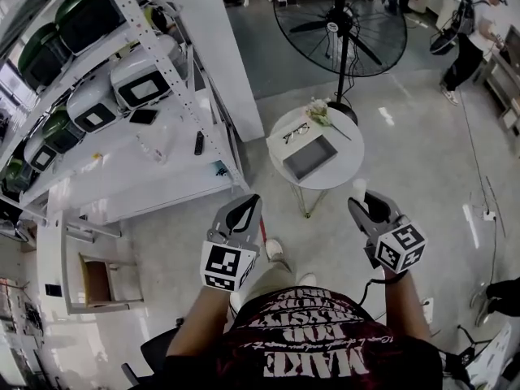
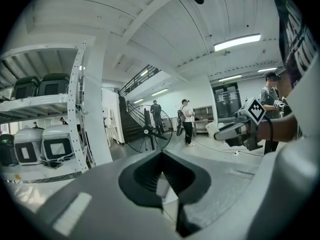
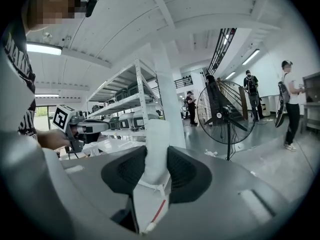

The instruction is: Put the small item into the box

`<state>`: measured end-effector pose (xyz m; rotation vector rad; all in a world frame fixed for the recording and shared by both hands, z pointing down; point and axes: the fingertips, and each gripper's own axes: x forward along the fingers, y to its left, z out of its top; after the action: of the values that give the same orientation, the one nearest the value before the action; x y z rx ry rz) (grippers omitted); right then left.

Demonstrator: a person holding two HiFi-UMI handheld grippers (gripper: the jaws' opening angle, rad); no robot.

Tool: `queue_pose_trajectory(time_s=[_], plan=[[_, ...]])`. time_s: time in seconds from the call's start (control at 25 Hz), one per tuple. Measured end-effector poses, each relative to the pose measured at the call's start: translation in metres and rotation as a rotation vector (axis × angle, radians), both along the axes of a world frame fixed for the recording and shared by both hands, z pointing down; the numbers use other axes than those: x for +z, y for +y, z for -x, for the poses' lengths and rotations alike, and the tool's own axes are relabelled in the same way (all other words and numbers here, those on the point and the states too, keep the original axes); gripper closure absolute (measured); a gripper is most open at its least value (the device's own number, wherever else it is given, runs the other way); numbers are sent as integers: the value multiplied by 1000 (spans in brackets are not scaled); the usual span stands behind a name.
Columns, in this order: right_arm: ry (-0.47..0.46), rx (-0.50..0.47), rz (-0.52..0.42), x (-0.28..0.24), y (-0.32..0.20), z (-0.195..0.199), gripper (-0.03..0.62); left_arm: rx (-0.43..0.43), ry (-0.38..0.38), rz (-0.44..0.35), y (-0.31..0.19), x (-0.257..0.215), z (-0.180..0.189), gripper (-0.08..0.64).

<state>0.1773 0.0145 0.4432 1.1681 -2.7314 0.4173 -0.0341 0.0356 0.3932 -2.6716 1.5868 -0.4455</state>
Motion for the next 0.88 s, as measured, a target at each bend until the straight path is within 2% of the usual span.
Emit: queue_pose_trajectory(time_s=[0.28, 0.44, 0.6, 0.88], plan=[[-2, 13, 54, 19, -14, 7, 435, 25, -17, 45, -15, 19, 3, 560], [10, 16, 81, 29, -19, 7, 434, 34, 5, 64, -27, 27, -1, 560], [24, 17, 65, 21, -32, 9, 436, 46, 1, 83, -39, 31, 0, 560], [42, 30, 33, 2, -64, 13, 436, 50, 55, 29, -81, 16, 8, 560]])
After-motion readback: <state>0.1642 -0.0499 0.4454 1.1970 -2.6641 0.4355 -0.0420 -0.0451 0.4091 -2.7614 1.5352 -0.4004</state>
